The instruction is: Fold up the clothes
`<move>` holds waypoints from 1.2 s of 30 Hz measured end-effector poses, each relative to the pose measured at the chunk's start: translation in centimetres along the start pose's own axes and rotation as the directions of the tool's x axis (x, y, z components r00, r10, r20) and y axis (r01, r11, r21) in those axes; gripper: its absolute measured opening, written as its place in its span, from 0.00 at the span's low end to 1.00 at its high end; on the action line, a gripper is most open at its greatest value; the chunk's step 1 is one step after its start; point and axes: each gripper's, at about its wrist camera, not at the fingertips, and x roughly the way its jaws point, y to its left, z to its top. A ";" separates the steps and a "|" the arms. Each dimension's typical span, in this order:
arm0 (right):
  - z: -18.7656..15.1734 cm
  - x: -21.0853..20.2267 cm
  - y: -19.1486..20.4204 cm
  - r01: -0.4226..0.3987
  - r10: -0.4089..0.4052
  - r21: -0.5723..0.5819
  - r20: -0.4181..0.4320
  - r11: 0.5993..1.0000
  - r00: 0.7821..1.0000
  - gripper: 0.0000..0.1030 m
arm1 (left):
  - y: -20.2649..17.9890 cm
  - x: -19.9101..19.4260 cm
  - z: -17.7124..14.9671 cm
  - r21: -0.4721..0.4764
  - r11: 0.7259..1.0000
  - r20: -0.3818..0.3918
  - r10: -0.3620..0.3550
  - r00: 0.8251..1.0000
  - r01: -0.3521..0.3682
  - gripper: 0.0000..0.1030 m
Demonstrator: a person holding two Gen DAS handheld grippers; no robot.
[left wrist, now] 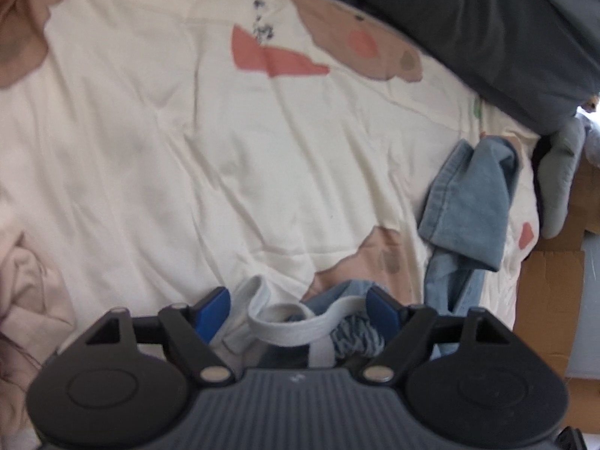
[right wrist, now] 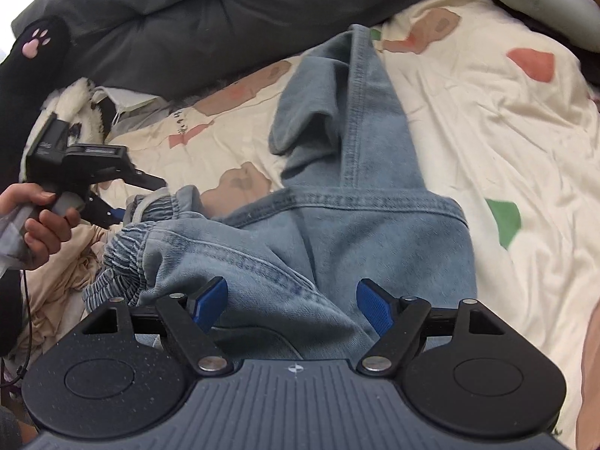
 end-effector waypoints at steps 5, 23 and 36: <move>0.4 1.4 -0.2 -0.023 0.023 0.010 -0.024 1.000 0.999 0.78 | 0.6 0.8 0.1 -0.038 0.999 -0.028 -0.030 0.999 0.029 0.76; -1.9 0.5 2.8 -0.137 0.130 -0.058 -0.110 0.989 0.985 0.17 | -2.2 -3.5 1.2 0.067 0.980 0.085 -0.191 0.978 0.186 0.02; -7.4 -5.2 4.7 -0.146 0.150 0.044 -0.101 0.988 0.984 0.11 | -8.8 -5.3 -2.2 0.264 0.902 -0.020 -0.348 0.937 0.341 0.02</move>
